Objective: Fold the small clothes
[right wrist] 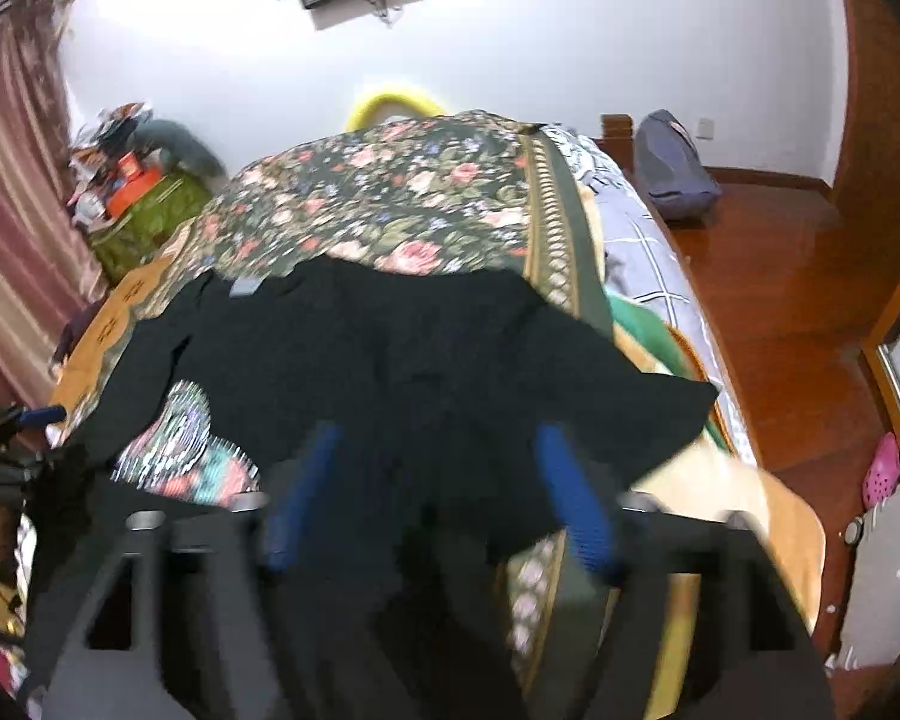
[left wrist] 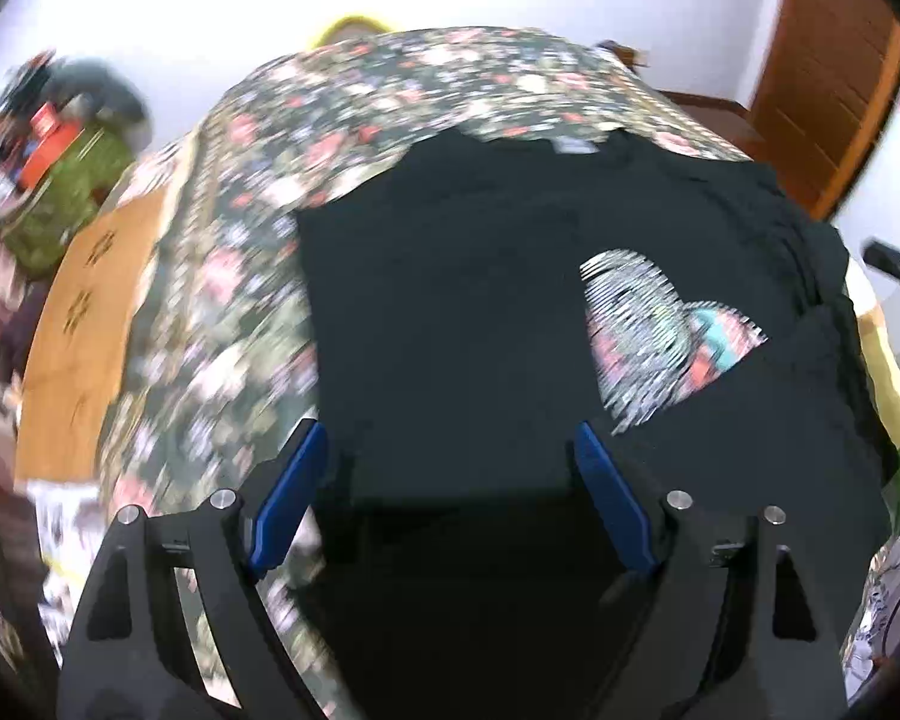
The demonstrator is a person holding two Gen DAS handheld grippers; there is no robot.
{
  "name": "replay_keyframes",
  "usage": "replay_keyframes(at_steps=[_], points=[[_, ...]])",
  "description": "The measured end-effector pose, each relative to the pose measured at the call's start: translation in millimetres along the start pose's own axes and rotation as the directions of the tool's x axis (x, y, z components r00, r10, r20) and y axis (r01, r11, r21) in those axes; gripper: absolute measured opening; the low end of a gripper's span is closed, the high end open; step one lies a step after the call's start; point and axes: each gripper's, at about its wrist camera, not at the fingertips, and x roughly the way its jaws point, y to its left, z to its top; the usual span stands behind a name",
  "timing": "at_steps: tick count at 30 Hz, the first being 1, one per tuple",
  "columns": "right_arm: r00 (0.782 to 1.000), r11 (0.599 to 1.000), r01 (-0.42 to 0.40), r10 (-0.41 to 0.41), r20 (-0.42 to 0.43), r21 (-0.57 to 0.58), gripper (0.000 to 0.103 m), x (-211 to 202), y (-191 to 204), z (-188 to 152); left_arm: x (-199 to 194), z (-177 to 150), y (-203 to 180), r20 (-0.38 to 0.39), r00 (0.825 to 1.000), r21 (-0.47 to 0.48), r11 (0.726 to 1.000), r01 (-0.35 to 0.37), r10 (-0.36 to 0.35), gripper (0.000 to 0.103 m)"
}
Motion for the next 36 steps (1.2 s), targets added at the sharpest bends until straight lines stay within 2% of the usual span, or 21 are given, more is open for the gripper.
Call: replay_keyframes(at_steps=[3,9,12,14,15,16,17,18,19,22,25,29,33,36], points=[[0.997,0.999,0.002,-0.005,-0.071,-0.032,0.072,5,5,-26,-9,-26,26,-0.038,0.999,-0.074,0.997,-0.005,0.003,0.084],[0.982,0.999,0.035,-0.04,-0.185,-0.027,0.072,35,-7,-72,-14,-79,51,-0.116,0.991,-0.177,0.983,0.042,-0.063,0.084],[0.987,1.0,0.027,-0.025,-0.156,0.006,0.07,39,-11,-78,-13,-94,45,-0.116,0.987,-0.206,0.975,0.083,-0.108,0.081],[0.987,1.0,-0.012,0.013,-0.161,0.006,0.052,40,-7,-76,-14,-96,38,-0.094,0.985,-0.212,0.97,0.121,-0.144,0.057],[0.985,0.999,-0.036,0.037,-0.171,0.01,0.037,41,-5,-76,-16,-96,35,-0.083,0.984,-0.209,0.968,0.138,-0.158,0.05],[0.983,0.999,-0.043,0.044,-0.178,0.01,0.027,41,-3,-75,-17,-95,30,-0.076,0.983,-0.204,0.968,0.15,-0.168,0.036],[0.982,0.999,-0.041,0.04,-0.183,-0.005,0.023,41,0,-74,-20,-94,25,-0.073,0.982,-0.193,0.968,0.158,-0.175,0.026],[0.983,0.999,-0.038,0.034,-0.183,-0.018,0.016,38,3,-76,-23,-95,20,-0.072,0.982,-0.182,0.97,0.159,-0.174,0.021],[0.983,0.999,-0.037,0.031,-0.183,-0.031,0.009,36,6,-75,-25,-94,17,-0.073,0.982,-0.17,0.972,0.16,-0.174,0.011],[0.985,0.997,-0.049,0.04,-0.169,-0.054,0.008,19,13,-74,-43,-93,8,-0.029,0.987,-0.113,0.982,0.152,-0.156,0.004],[0.987,0.995,-0.078,0.069,-0.145,-0.061,0.007,-1,17,-78,-69,-91,7,0.056,0.992,-0.069,0.99,0.12,-0.116,0.002],[0.986,0.991,-0.119,0.111,-0.123,-0.054,0.007,-25,21,-86,-89,-85,25,0.121,0.988,-0.105,0.989,0.107,-0.095,0.002],[0.979,0.985,-0.17,0.168,-0.119,-0.009,0.007,-35,27,-95,-82,-83,50,0.127,0.989,-0.169,0.981,0.1,-0.079,0.002],[0.976,0.983,-0.182,0.178,-0.129,-0.028,0.007,-39,38,-104,-66,-89,61,0.097,0.995,-0.189,0.981,0.049,-0.031,0.002]])
